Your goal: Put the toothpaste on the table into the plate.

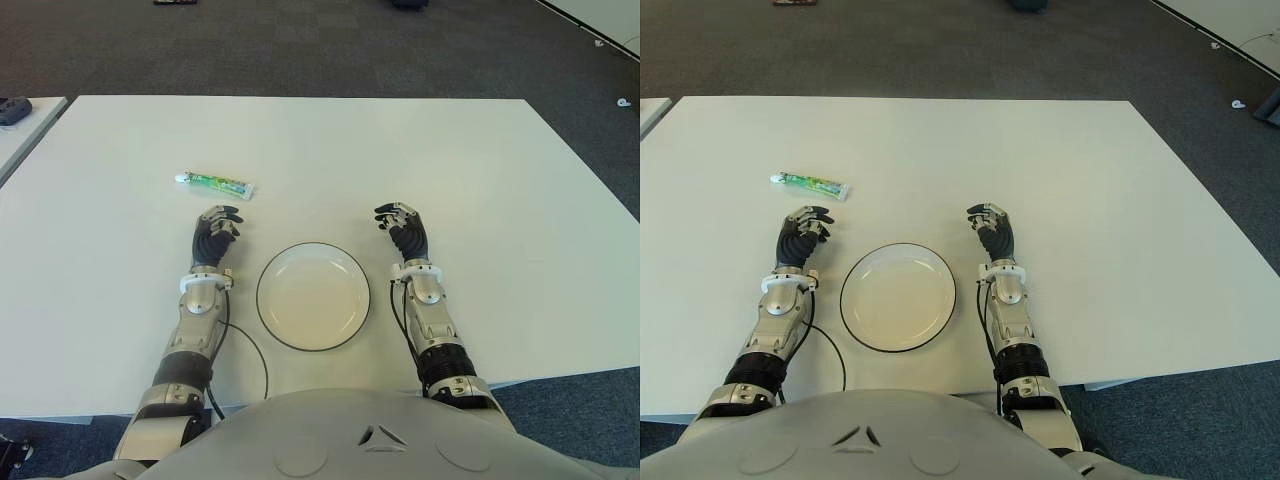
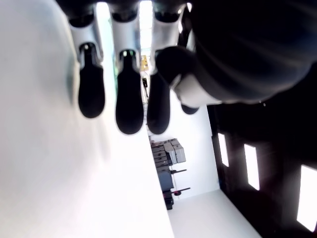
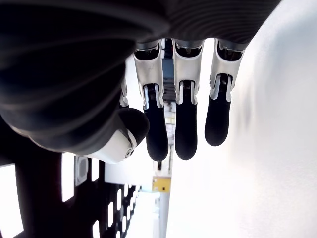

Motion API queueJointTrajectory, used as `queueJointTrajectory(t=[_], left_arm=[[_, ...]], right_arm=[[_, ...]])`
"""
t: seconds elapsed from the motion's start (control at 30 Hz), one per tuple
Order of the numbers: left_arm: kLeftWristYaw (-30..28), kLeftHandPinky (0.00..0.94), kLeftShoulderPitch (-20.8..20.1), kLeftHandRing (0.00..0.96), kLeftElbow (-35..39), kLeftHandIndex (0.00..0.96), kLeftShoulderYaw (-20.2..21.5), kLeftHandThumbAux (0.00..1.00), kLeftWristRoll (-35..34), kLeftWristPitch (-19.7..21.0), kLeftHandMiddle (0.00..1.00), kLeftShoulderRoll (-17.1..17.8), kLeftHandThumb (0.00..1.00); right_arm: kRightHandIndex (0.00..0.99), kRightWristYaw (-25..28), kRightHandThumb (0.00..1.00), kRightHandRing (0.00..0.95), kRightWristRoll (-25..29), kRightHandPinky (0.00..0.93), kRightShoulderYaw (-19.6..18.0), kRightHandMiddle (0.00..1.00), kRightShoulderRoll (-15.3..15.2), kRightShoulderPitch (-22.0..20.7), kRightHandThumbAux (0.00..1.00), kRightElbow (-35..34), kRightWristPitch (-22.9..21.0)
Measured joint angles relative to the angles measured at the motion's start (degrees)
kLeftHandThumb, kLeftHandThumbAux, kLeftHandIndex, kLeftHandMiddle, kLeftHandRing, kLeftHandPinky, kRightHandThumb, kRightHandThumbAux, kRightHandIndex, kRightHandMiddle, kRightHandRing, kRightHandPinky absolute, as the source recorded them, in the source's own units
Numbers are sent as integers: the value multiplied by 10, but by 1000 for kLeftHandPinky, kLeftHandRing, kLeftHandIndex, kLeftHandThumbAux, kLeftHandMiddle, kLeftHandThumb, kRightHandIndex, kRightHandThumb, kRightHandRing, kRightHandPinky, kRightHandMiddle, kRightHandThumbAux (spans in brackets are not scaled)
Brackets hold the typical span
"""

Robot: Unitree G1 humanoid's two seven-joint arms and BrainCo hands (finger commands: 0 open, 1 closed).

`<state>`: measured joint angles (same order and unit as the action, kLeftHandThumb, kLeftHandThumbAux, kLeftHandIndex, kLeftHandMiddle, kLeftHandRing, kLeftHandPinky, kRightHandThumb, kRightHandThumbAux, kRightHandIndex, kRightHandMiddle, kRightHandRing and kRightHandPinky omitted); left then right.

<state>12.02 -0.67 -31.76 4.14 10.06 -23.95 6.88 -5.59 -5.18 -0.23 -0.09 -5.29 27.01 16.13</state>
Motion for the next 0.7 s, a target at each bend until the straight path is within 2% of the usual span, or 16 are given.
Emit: queueJointTrajectory(t=[0.17,0.37,0.53,0.7], left_arm=[[45,562,2,606,11,386,-24,685,70,8,503,16,830],[126,601,0,623,22,384,-58,684,175,49,518,42,832],[175,618,-28,636,-1,388,-93,682,250,100,529,72,834],[209,619,-57,638,-9,395,-121,679,295,138,536,97,837]], right_arm=[[418,-2,710,397,0,407,0,414,1,0,733,0,0],[417,-2,709,395,-1,405,1,411,2,0,733,0,0],[417,-2,709,393,-1,403,2,410,1,0,733,0,0],[417,-2,709,396,-1,407,2,413,2,1,733,0,0]])
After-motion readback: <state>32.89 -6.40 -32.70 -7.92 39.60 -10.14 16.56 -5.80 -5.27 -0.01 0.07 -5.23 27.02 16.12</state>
